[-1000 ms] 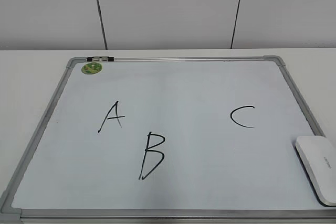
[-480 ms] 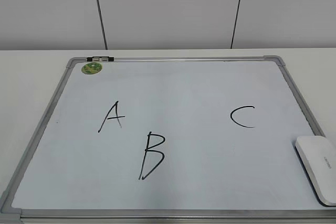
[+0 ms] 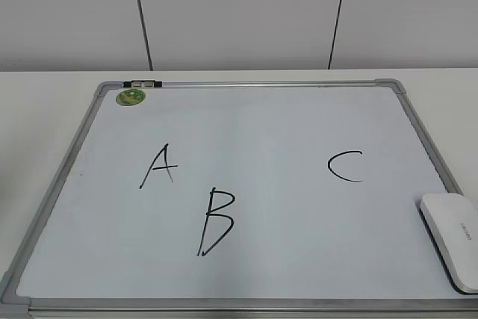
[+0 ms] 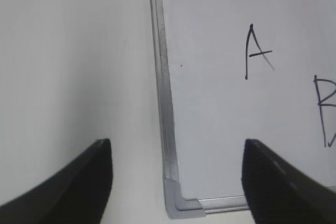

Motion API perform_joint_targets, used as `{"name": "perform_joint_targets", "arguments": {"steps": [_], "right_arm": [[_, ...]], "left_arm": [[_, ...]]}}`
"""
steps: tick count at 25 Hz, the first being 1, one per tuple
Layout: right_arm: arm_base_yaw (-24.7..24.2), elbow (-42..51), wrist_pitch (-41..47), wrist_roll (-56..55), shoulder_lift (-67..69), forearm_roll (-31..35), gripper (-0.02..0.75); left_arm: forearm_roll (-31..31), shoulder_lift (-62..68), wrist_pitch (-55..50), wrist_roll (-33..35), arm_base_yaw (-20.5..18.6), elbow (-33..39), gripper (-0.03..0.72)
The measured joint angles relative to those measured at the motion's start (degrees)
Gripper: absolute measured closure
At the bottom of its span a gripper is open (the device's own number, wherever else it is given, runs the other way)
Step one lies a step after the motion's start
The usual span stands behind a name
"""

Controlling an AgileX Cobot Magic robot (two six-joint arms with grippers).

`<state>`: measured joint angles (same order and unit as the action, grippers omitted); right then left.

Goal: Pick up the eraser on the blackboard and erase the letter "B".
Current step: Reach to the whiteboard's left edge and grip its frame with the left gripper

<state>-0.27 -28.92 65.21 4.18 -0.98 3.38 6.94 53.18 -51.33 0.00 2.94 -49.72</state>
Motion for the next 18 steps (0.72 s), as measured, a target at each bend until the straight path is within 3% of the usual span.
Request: {"name": "perform_joint_targets", "arguments": {"steps": [9, 18], "right_arm": [[0.0, 0.0, 0.0, 0.0, 0.0, 0.0, 0.262], [0.0, 0.0, 0.0, 0.0, 0.0, 0.0, 0.262]], "left_arm": [[0.1, 25.4, 1.2, 3.9, 0.0, -9.8, 0.139], [0.2, 45.0, 4.2, 4.3, 0.0, -18.8, 0.242]]}}
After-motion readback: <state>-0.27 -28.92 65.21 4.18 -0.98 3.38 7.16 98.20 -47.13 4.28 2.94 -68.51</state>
